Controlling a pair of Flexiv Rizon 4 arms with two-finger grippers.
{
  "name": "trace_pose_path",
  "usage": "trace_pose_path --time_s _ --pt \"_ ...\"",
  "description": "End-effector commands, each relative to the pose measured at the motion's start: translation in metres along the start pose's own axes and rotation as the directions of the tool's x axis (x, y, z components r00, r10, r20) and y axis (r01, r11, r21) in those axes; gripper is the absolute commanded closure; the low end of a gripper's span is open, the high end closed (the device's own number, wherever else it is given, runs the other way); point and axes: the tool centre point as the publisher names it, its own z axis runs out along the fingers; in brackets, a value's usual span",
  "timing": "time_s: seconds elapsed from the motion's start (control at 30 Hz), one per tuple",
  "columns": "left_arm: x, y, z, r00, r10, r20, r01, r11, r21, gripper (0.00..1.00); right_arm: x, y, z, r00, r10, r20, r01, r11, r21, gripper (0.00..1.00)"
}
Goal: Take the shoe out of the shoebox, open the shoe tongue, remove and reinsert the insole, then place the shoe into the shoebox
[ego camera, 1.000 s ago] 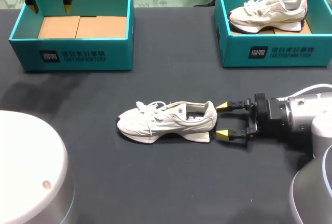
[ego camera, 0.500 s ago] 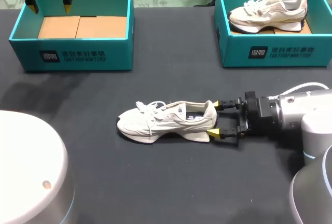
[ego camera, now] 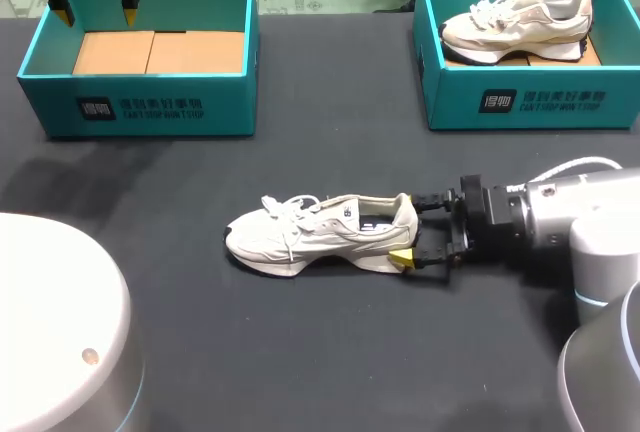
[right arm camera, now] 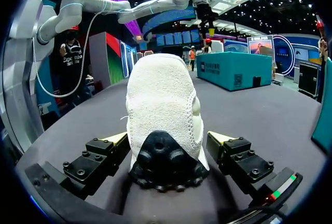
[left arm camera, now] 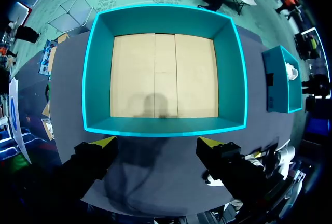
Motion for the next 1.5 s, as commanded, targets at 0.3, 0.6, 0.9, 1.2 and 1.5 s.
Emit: trace_pose_path --time_s 0.3,0.6,0.9,1.2,1.5 --pt "0.0 0.0 0.0 1.0 0.0 0.001 0.0 1.0 0.0 0.0 0.004 0.004 0.013 1.0 -0.031 -0.006 0.031 0.999 0.04 0.0" --pt "0.0 0.0 0.0 1.0 0.0 0.001 0.0 1.0 0.0 0.0 0.001 0.001 0.019 0.999 -0.035 -0.03 0.036 0.998 0.055 0.0" --pt "0.0 0.0 0.0 1.0 0.0 0.001 0.0 1.0 0.0 0.0 -0.003 -0.001 0.021 0.999 -0.03 -0.038 0.032 0.998 0.058 0.28" --pt "0.0 0.0 0.0 1.0 0.0 0.001 0.0 1.0 0.0 0.0 -0.002 -0.001 0.024 0.999 -0.034 -0.041 0.037 0.997 0.069 1.0" --pt "0.0 0.0 0.0 1.0 0.0 0.001 0.0 1.0 0.0 0.0 0.0 -0.002 0.026 0.998 -0.024 -0.06 0.028 0.997 0.072 1.0"
